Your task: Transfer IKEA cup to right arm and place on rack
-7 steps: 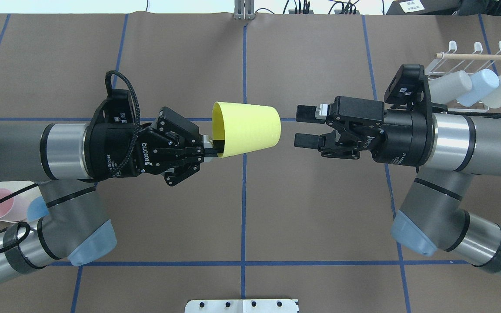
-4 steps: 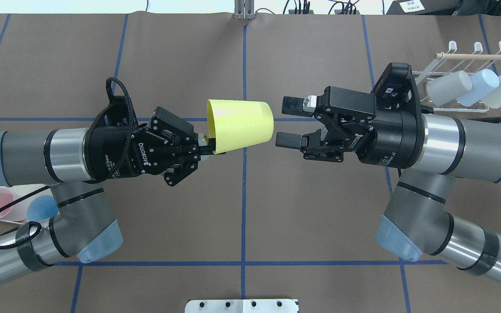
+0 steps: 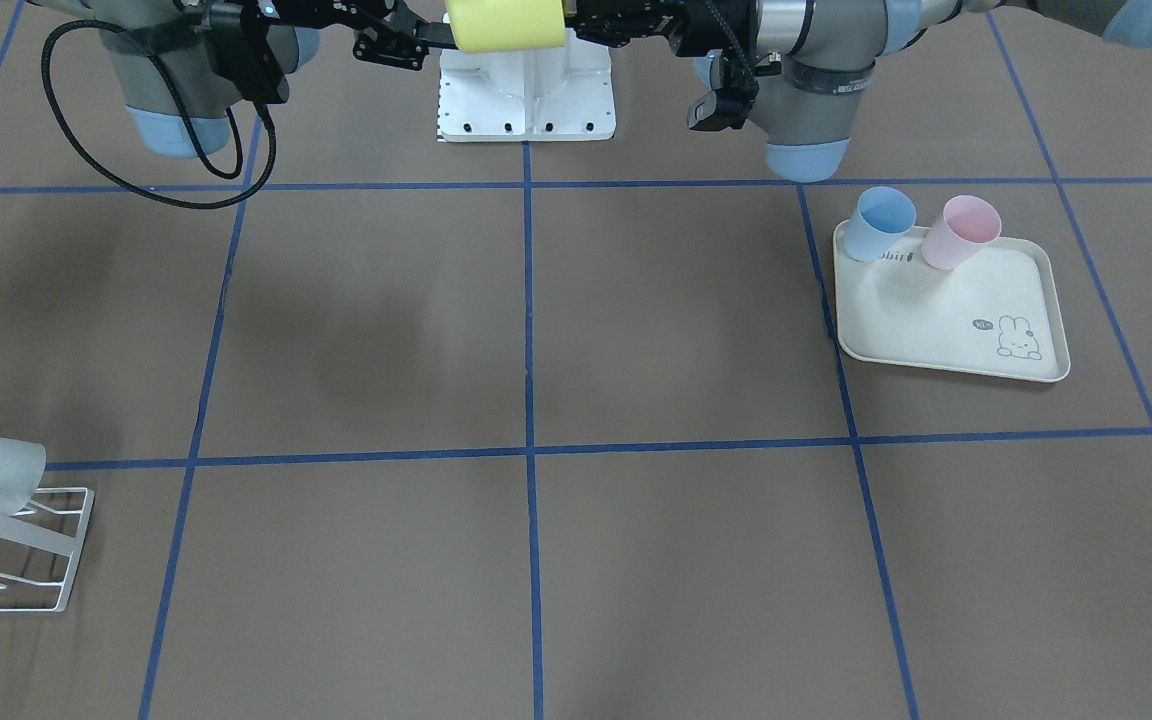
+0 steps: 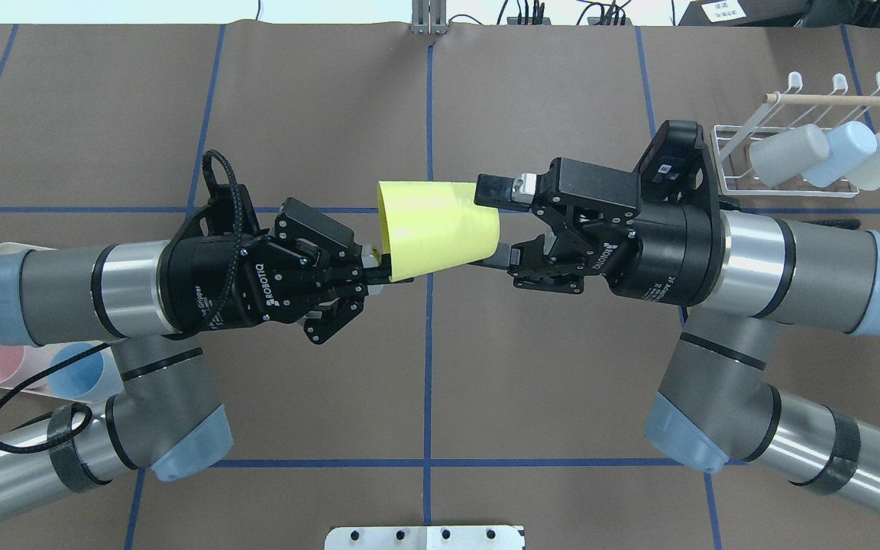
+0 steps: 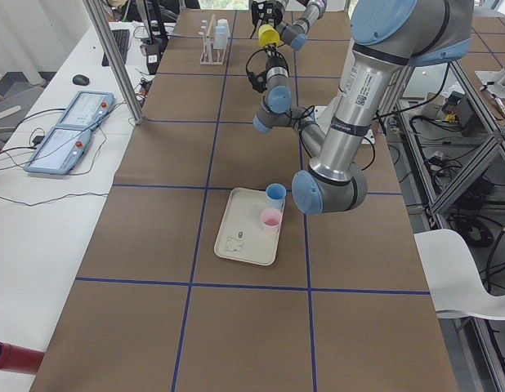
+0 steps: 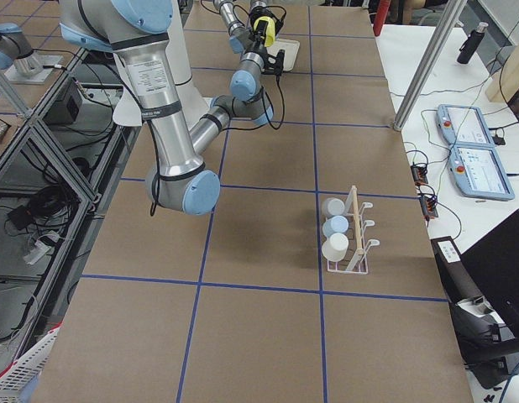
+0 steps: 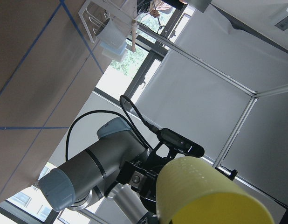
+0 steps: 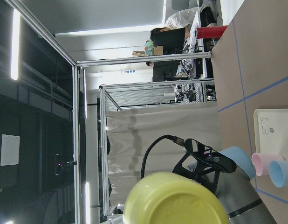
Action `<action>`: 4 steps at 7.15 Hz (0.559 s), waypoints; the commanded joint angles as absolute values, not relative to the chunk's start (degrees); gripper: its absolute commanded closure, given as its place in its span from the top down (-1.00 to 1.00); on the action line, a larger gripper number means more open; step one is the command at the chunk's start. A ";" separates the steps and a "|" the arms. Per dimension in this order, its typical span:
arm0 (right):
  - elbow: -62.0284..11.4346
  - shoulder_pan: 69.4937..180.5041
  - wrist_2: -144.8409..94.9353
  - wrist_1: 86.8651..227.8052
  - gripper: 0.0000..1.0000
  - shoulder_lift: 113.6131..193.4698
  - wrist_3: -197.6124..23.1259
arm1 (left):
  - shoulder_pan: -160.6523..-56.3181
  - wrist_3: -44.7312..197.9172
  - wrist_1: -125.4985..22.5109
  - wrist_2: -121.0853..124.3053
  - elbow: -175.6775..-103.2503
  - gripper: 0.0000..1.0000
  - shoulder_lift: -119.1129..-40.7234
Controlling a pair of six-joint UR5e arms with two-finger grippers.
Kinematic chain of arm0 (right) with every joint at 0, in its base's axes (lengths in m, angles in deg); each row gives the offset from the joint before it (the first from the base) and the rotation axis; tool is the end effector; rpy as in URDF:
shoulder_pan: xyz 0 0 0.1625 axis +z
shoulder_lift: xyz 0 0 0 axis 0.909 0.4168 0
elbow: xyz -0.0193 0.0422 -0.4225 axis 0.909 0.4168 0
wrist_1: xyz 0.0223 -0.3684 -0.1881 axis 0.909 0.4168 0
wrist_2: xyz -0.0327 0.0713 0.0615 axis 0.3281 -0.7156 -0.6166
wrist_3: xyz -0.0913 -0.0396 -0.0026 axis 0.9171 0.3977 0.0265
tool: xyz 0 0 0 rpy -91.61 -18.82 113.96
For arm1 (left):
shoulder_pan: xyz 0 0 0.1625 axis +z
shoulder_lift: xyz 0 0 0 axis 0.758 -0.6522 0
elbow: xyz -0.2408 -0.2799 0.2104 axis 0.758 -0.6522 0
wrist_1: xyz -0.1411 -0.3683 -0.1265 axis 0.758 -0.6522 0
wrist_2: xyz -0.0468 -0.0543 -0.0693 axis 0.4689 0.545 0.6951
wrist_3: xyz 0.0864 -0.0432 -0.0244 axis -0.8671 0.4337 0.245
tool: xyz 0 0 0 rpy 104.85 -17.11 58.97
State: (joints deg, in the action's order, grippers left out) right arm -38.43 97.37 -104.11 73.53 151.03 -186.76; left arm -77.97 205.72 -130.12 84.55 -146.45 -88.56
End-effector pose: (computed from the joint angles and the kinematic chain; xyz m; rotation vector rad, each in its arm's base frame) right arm -0.3360 -0.3423 0.1699 0.0210 -2.3604 0.2442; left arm 0.3872 -0.3353 0.1676 -0.6414 2.3679 -0.3369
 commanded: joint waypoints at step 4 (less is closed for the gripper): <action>-38.21 97.01 -103.88 73.38 -0.07 150.97 -186.76 | -76.62 205.65 -130.33 84.49 -147.11 -1.00 -88.98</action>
State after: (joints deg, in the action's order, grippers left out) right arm -38.20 97.03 -103.84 73.49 150.92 -186.76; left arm -76.66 205.72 -130.32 84.48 -147.07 -88.98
